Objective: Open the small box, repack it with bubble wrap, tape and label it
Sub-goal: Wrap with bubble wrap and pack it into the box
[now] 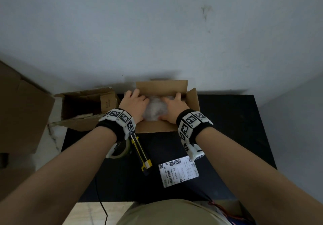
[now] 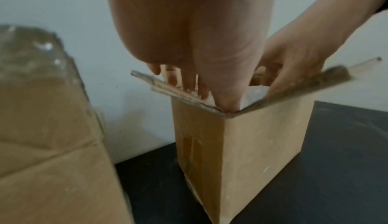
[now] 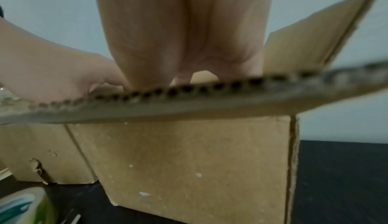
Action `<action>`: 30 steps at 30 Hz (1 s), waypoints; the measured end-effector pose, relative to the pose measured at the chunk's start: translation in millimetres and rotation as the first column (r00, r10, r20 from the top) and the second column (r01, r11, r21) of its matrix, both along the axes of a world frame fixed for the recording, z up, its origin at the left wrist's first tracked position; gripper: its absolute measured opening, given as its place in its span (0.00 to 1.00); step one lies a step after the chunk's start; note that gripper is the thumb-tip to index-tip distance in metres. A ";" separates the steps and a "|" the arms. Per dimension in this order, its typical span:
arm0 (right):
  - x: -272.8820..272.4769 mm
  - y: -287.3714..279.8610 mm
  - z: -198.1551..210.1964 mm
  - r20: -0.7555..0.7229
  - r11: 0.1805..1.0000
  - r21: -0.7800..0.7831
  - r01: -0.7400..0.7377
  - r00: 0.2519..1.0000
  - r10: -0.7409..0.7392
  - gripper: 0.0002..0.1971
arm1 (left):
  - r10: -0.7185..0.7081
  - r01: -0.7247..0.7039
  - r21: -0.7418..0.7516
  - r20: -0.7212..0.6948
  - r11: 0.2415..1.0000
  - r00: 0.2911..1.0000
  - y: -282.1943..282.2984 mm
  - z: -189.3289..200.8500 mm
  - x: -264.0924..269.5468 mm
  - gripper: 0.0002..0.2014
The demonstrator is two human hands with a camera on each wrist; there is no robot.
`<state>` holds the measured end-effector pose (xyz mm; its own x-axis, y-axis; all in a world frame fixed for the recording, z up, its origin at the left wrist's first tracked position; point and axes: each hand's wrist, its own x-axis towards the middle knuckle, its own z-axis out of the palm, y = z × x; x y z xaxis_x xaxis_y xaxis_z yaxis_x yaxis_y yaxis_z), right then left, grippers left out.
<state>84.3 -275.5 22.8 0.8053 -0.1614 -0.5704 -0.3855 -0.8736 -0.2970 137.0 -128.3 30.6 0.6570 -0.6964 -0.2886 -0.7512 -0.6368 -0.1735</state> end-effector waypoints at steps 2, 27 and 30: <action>0.0 1.1 0.1 0.020 0.999 -0.027 0.039 0.999 -0.039 0.31 | 0.015 -0.020 -0.087 -0.054 0.996 0.998 4.2 2.1 2.2 0.20; -44.1 21.6 -4.5 0.254 0.973 -0.178 -0.148 0.948 0.191 0.29 | 0.101 -0.118 -0.271 -0.075 0.955 0.992 53.5 -34.6 -65.1 0.25; -50.1 21.5 -5.3 0.304 0.979 -0.202 0.019 0.952 0.044 0.30 | 0.115 -0.133 -0.237 -0.088 0.962 0.989 48.4 -30.9 -65.6 0.25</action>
<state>34.3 -254.0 17.4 0.9382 -0.2357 -0.2534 -0.2925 -0.9313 -0.2169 71.4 -79.9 -0.4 0.7263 -0.6654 -0.1721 -0.6684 -0.7422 0.0488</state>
